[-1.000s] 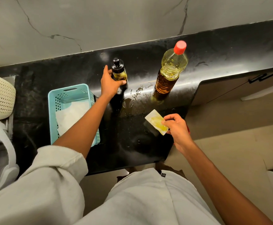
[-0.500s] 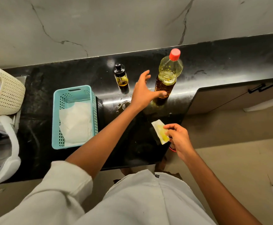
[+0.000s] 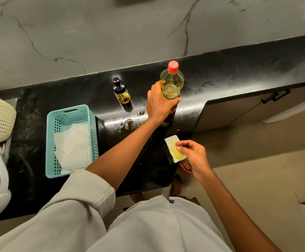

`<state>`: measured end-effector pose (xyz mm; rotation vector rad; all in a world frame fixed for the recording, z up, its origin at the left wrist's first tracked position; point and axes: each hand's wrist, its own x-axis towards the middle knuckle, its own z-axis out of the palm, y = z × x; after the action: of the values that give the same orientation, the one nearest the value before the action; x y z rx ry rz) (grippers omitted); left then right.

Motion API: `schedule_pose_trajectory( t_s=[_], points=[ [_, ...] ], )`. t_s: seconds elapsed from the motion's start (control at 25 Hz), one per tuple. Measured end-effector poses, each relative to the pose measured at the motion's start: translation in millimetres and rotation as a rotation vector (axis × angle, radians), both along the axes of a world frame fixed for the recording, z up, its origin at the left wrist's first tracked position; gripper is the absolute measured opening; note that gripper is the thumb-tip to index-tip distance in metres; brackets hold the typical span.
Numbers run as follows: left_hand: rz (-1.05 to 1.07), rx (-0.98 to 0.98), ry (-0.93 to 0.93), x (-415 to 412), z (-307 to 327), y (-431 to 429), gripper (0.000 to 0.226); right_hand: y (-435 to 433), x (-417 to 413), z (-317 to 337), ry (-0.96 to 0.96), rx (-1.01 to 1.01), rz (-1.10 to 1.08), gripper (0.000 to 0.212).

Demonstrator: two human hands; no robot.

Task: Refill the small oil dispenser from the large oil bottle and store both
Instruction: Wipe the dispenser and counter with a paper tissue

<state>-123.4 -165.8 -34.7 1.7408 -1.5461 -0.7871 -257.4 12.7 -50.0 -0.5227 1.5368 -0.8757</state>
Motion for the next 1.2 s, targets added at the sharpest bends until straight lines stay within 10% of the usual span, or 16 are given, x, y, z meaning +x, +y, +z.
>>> schedule_pose_trajectory(
  t_s=[0.6,1.2],
  points=[
    [0.157,-0.038,0.158,29,15,-28,0.051,-18,-13,-10,-0.061,0.003,-0.053,0.018],
    [0.415,-0.008,0.115,79,23,-93,0.065,-20,-30,-27,0.017,0.042,-0.044,0.026]
  ],
)
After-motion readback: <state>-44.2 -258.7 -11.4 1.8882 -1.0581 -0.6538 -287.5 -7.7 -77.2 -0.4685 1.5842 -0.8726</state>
